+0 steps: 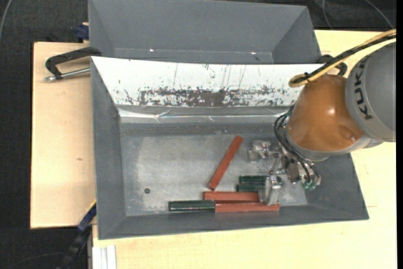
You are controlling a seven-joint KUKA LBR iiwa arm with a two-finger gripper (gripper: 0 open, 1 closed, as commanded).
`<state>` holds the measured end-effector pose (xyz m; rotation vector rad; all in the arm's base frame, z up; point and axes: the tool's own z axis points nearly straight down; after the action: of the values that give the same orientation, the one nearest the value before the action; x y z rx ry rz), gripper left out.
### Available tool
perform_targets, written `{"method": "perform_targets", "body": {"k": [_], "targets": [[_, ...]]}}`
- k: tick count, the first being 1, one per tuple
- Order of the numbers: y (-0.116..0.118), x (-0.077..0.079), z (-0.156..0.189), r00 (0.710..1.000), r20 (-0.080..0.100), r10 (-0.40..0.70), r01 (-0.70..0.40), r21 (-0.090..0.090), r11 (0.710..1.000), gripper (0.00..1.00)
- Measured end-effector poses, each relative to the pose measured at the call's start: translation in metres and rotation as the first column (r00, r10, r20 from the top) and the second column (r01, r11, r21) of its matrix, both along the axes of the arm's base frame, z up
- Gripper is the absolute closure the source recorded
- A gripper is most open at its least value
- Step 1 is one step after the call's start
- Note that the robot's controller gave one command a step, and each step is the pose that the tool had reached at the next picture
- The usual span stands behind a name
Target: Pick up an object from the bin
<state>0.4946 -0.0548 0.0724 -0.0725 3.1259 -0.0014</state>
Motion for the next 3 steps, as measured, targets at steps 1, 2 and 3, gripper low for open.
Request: {"method": "perform_targets", "body": {"k": [1, 2, 3], "targets": [[0.104, 0.007, 0.039, 0.994, -0.005, 0.110, -0.110, 0.005, 0.994, 0.00], [0.098, 0.017, -0.003, 0.893, -0.016, 0.450, -0.450, 0.003, 0.893, 0.00], [0.098, 0.018, -0.001, 0.893, -0.012, 0.450, -0.450, 0.001, 0.893, 1.00]]}}
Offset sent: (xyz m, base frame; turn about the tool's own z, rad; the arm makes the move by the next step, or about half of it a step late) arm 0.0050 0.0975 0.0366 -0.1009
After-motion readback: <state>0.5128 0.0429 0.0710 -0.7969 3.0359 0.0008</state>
